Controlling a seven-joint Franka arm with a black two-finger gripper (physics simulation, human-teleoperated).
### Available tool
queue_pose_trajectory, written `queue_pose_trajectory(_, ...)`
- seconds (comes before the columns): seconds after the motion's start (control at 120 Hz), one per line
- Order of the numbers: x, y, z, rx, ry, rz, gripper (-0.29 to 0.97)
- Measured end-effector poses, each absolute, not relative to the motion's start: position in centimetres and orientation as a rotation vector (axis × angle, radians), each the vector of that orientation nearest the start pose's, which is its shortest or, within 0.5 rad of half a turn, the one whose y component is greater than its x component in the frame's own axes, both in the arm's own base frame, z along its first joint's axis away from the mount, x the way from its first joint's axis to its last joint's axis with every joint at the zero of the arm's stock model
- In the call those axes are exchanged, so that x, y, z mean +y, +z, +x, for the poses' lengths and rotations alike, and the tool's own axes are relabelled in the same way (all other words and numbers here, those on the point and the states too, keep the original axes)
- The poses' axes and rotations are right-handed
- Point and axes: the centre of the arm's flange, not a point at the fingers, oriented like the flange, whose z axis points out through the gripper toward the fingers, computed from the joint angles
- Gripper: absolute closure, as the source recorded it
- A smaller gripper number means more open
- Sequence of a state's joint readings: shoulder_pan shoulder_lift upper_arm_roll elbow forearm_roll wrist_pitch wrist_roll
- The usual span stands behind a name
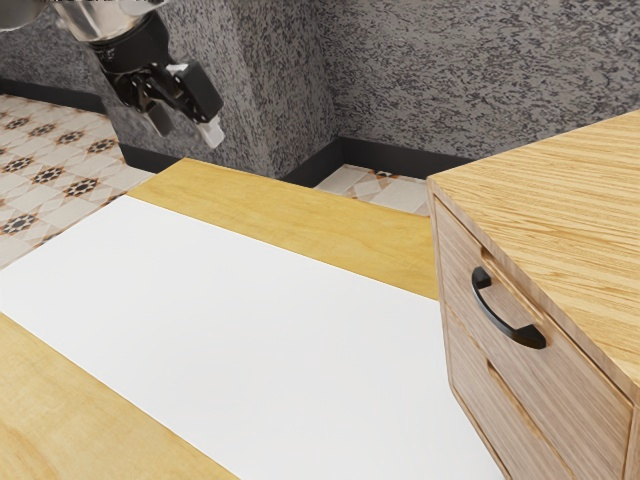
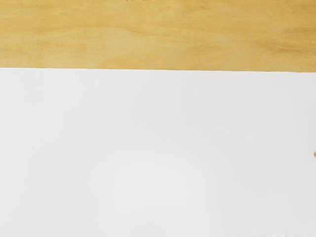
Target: Pull the drawer handle with one arm to open the drawer
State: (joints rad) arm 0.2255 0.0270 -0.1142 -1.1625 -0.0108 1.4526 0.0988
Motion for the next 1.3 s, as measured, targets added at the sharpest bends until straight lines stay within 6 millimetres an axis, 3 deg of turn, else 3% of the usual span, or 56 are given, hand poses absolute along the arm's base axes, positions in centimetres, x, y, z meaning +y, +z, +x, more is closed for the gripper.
queue_pose_trajectory(0.108,-1.3,77.1,54.5,0.192,-0.397,-3.121,0.02)
queue_pose_trajectory(0.175,-4.7,76.7,55.2,0.31,-0.43,-3.11,0.02)
queue_pose_trajectory(0.283,-6.6,76.6,56.9,0.526,-0.607,-3.03,0.02)
queue_pose_trajectory(0.367,-8.1,74.0,58.5,0.789,-0.718,-2.897,0.02)
queue_pose_trajectory(0.433,-9.5,74.6,56.9,0.96,-0.824,-2.74,0.02)
queue_pose_trajectory(0.533,-11.2,77.1,51.3,1.142,-0.927,-2.49,0.02)
queue_pose_trajectory(0.733,-12.3,78.8,45.5,1.364,-0.954,-2.147,0.02)
queue_pose_trajectory(0.817,-13.9,77.2,44.7,1.486,-0.892,-2.032,0.02)
queue_pose_trajectory(0.967,-14.0,73.0,46.8,1.668,-0.752,-1.909,0.02)
queue_pose_trajectory(1.167,-13.6,70.9,49.5,1.817,-0.669,-1.782,0.02)
queue_pose_trajectory(1.3,-16.1,70.4,49.5,1.926,-0.621,-1.64,0.02)
